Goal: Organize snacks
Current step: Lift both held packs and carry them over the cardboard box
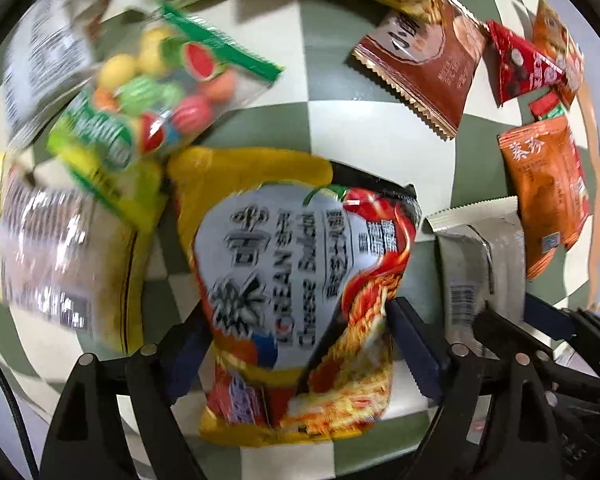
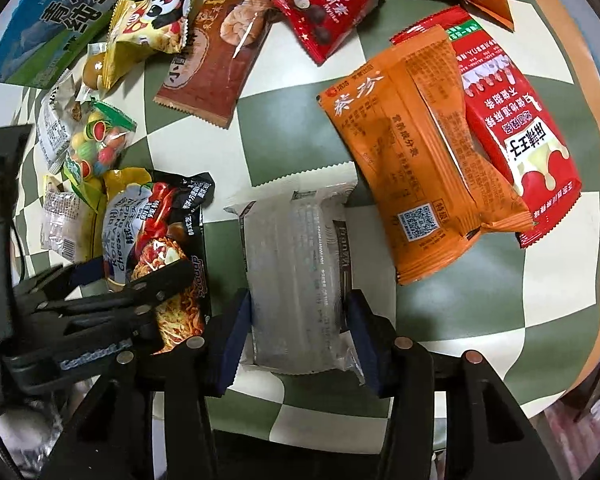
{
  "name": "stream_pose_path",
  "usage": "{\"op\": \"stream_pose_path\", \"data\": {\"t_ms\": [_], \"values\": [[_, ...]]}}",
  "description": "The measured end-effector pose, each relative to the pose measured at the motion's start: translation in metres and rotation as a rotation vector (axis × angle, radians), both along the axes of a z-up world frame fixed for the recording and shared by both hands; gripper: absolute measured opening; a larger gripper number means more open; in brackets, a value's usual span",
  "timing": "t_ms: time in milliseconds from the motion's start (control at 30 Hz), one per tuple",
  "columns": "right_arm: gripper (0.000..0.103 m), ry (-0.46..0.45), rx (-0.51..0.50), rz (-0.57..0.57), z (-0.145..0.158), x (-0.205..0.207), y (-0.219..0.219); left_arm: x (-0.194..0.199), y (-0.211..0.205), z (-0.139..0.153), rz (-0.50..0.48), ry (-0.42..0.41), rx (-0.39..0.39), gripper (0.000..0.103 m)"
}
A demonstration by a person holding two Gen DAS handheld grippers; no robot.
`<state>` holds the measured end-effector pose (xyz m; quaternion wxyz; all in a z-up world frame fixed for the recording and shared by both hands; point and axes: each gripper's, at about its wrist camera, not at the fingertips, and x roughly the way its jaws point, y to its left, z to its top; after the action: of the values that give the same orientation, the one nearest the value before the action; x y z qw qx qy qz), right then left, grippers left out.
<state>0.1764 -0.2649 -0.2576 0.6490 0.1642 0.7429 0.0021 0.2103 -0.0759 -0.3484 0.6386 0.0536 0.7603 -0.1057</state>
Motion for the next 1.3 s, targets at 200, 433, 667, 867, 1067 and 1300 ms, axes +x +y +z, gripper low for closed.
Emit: {"op": "stream_pose_path", "data": {"t_ms": [200,433,667,867,1067,1300], "values": [[0.052,0.0,-0.006,-0.021,0.004,-0.011,-0.004,-0.003,0.052,0.02,0.19,-0.058,-0.001,0.083],[0.059,0.032,-0.02,-0.041,-0.01,-0.027,-0.012,0.016,0.051,-0.006,0.175,-0.021,-0.007,0.087],[0.057,0.024,-0.103,0.01,-0.007,-0.027,0.006,0.018,-0.018,-0.014,0.12,-0.093,0.038,0.083],[0.048,-0.042,-0.108,0.03,0.02,-0.035,0.019,0.02,-0.023,0.006,0.118,-0.13,0.007,0.081],[0.048,-0.086,-0.079,-0.011,0.043,-0.044,0.027,0.022,-0.007,0.042,0.113,-0.166,-0.05,0.081],[0.048,-0.229,-0.009,-0.073,0.117,-0.043,0.023,0.046,-0.002,0.12,0.111,-0.285,-0.147,0.081]]}}
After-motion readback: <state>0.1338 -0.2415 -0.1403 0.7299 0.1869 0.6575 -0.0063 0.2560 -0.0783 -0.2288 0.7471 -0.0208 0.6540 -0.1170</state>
